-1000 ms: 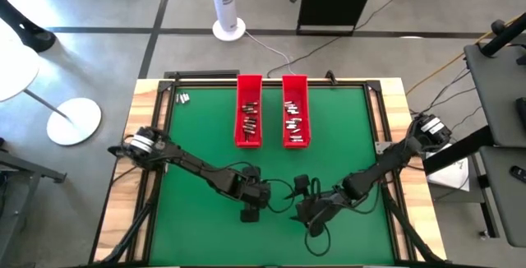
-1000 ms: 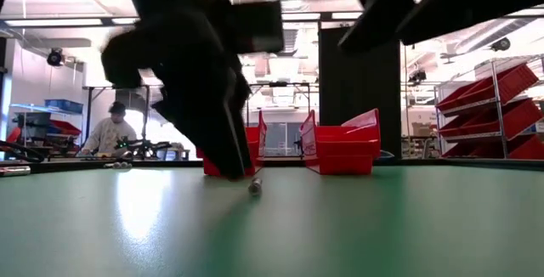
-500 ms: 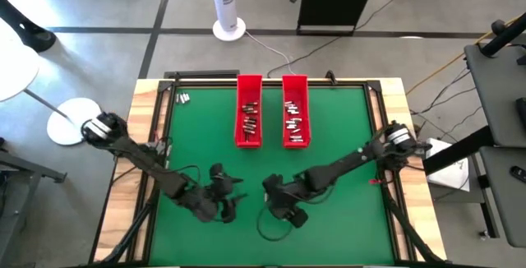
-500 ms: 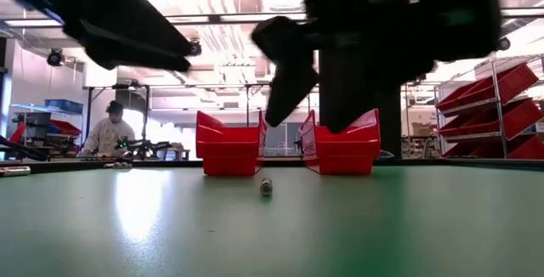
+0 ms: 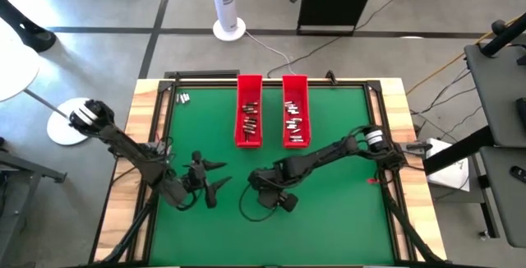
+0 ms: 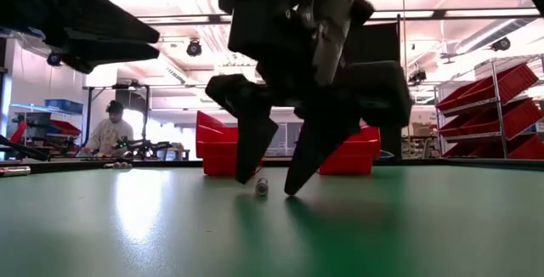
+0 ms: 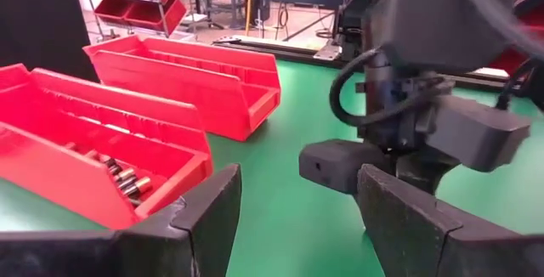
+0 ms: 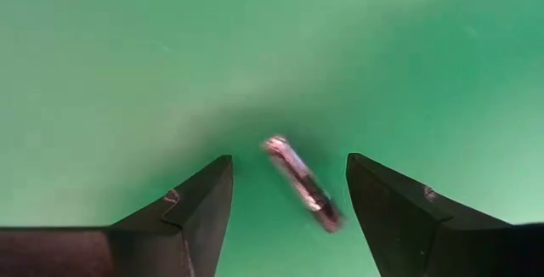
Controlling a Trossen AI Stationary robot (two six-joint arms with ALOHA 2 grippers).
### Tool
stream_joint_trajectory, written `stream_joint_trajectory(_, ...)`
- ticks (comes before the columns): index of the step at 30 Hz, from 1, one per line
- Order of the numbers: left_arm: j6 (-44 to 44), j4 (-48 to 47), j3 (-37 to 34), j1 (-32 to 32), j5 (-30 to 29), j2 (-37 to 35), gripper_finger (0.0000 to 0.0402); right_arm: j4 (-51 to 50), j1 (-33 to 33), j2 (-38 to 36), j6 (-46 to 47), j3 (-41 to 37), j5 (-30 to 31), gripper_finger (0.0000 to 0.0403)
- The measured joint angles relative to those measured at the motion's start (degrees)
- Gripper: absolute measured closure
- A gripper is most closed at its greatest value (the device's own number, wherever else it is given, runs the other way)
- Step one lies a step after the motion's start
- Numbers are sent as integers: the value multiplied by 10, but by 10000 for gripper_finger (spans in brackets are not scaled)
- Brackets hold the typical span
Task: Sort batteries
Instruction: Put the silver battery into the right red bin
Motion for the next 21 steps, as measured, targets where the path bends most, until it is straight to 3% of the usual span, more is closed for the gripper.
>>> stream_joint_trajectory(7, -6, -2, -23, -1, 0, -27, 187, -1, -33, 14, -25, 1, -37, 210)
stream_joint_trajectory(13, 19, -1, -23, -1, 0, -38, 187, -20, -38, 14, -16, 2, -59, 279)
stream_joint_trajectory(21, 122, -1, -45, 0, -1, -164, 214, -11, -36, 28, 65, 2, -63, 369)
